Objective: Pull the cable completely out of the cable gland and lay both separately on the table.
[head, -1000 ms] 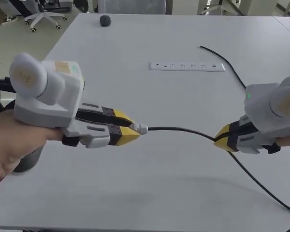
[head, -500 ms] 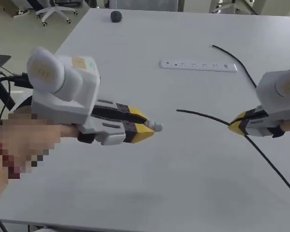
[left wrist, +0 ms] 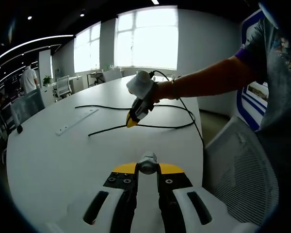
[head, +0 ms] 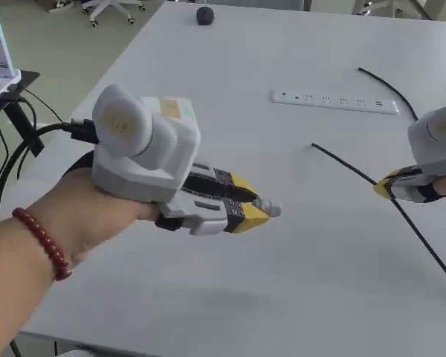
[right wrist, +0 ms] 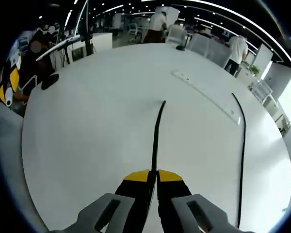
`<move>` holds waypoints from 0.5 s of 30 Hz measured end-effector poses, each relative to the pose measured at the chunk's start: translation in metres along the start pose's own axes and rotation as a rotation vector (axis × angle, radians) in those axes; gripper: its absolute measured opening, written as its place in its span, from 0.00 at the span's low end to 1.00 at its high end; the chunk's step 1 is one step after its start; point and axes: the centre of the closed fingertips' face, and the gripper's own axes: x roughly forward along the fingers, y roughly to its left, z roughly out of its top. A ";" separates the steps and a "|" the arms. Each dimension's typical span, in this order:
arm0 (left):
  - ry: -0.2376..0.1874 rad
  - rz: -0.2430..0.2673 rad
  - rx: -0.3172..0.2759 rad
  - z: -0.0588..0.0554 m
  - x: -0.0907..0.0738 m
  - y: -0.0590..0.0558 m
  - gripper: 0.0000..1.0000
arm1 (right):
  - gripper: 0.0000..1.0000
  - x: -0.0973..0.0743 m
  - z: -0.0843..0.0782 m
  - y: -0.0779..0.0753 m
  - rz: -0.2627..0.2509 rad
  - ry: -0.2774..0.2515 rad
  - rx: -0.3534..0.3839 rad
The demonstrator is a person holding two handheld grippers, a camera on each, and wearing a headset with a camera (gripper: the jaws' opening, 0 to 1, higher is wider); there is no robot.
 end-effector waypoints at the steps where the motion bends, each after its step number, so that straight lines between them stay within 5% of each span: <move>1: 0.001 -0.001 -0.002 -0.001 0.001 0.000 0.16 | 0.00 0.004 -0.002 0.000 0.000 0.010 0.006; 11: -0.001 -0.012 -0.014 -0.004 0.006 0.003 0.16 | 0.00 0.022 -0.020 0.009 0.054 0.093 0.059; 12: -0.003 -0.015 -0.015 -0.004 0.007 0.002 0.16 | 0.00 0.022 -0.012 0.003 0.028 0.062 0.025; 15: -0.011 -0.018 -0.017 -0.002 0.007 0.001 0.16 | 0.00 0.018 -0.011 0.009 0.044 0.078 0.060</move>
